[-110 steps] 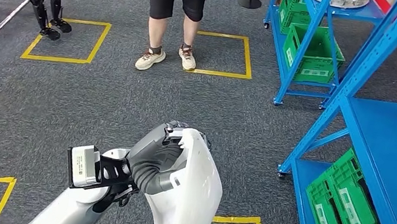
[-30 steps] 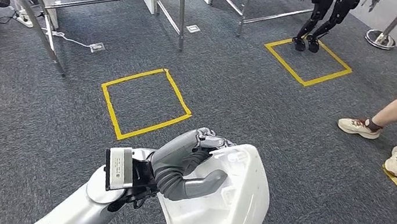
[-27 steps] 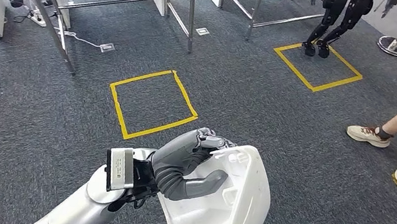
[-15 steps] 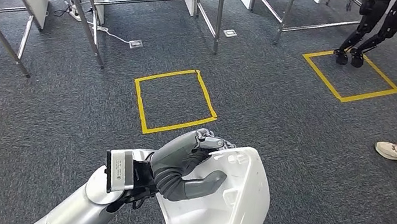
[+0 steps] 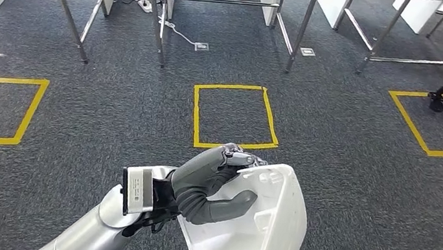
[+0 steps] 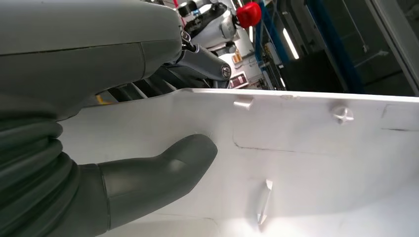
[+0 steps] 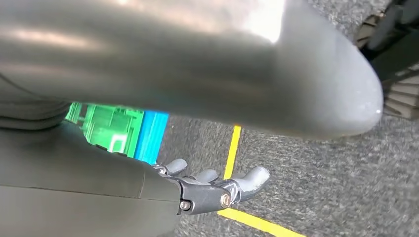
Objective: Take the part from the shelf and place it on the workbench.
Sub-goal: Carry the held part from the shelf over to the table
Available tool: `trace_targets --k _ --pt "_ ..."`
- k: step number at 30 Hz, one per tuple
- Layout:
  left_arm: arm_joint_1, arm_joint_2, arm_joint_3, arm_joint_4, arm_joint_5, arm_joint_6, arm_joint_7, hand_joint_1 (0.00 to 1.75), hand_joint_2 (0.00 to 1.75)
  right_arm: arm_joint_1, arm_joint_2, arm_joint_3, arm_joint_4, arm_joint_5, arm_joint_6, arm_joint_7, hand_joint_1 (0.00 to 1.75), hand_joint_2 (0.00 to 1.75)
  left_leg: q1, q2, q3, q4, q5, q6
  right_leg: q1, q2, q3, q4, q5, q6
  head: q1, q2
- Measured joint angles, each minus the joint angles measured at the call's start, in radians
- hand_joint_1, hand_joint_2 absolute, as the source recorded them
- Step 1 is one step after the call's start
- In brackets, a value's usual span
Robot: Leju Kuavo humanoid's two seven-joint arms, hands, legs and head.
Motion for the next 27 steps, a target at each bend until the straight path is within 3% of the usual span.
trace_targets --k 1,3,5,7,11,12,15,19,27 --pt "0.000 0.000 0.000 0.000 -0.001 0.000 0.000 1.75 1.75 0.000 0.000 0.000 0.000 0.001 -0.001 -0.003 0.00 0.00 0.001 -0.015 0.000 0.002 -0.001 -0.002 -0.001 0.006 0.021 -0.052 0.038 -0.001 0.000 0.000" --pt "0.000 0.000 0.000 -0.002 -0.004 0.000 0.001 1.75 1.75 -0.001 0.000 0.000 0.000 0.001 -0.005 -0.011 0.00 0.00 0.001 -0.041 -0.002 0.010 -0.003 -0.009 -0.007 0.049 0.079 -0.188 0.099 -0.005 0.001 0.000" --pt "0.001 0.001 0.000 -0.004 -0.013 0.000 0.004 1.75 1.75 -0.003 0.000 0.000 0.000 -0.001 -0.015 -0.022 0.00 0.00 0.001 -0.059 -0.009 0.013 -0.002 -0.021 -0.009 0.085 0.104 -0.251 0.109 -0.011 0.001 0.000" --pt "0.002 0.003 0.000 -0.008 -0.025 0.000 0.008 1.75 1.75 -0.007 -0.001 0.000 -0.001 -0.002 -0.025 -0.031 0.00 0.00 0.003 -0.072 -0.012 0.009 0.001 -0.034 -0.006 0.082 0.105 -0.257 0.109 -0.021 0.001 0.000" --pt "0.002 0.006 0.000 -0.014 -0.039 0.002 0.012 1.75 1.75 -0.011 -0.001 0.000 -0.002 -0.002 -0.034 -0.034 0.00 0.00 0.003 -0.074 -0.007 -0.002 0.008 -0.006 -0.004 0.076 0.108 -0.266 0.115 -0.027 -0.001 0.000" --pt "0.002 0.006 0.000 -0.016 -0.042 0.002 0.013 1.75 1.75 -0.012 -0.001 0.000 -0.002 -0.002 -0.034 -0.035 0.00 0.00 0.003 -0.073 -0.005 -0.004 0.008 -0.007 -0.003 0.076 0.108 -0.266 0.115 -0.030 -0.001 0.000" --pt "0.002 0.006 0.000 -0.021 -0.053 0.002 0.018 1.75 1.75 -0.013 -0.001 0.000 -0.002 -0.002 -0.035 -0.038 0.00 0.00 0.005 -0.071 -0.002 -0.010 0.011 -0.016 0.000 0.077 0.108 -0.265 0.116 -0.036 -0.001 0.000" --pt "0.002 0.006 -0.001 -0.026 -0.062 0.002 0.019 1.75 1.75 -0.013 -0.001 -0.001 -0.002 -0.004 -0.036 -0.042 0.00 0.00 0.008 -0.070 0.000 -0.015 0.011 -0.044 0.000 0.077 0.108 -0.264 0.115 -0.038 -0.001 0.000" --pt "0.002 0.005 -0.003 -0.029 -0.066 -0.002 0.019 1.75 1.75 -0.014 -0.001 -0.008 -0.002 -0.018 -0.037 -0.046 0.00 0.00 0.007 -0.070 -0.002 -0.012 0.010 -0.046 -0.001 0.077 0.108 -0.264 0.114 -0.036 -0.001 0.000"
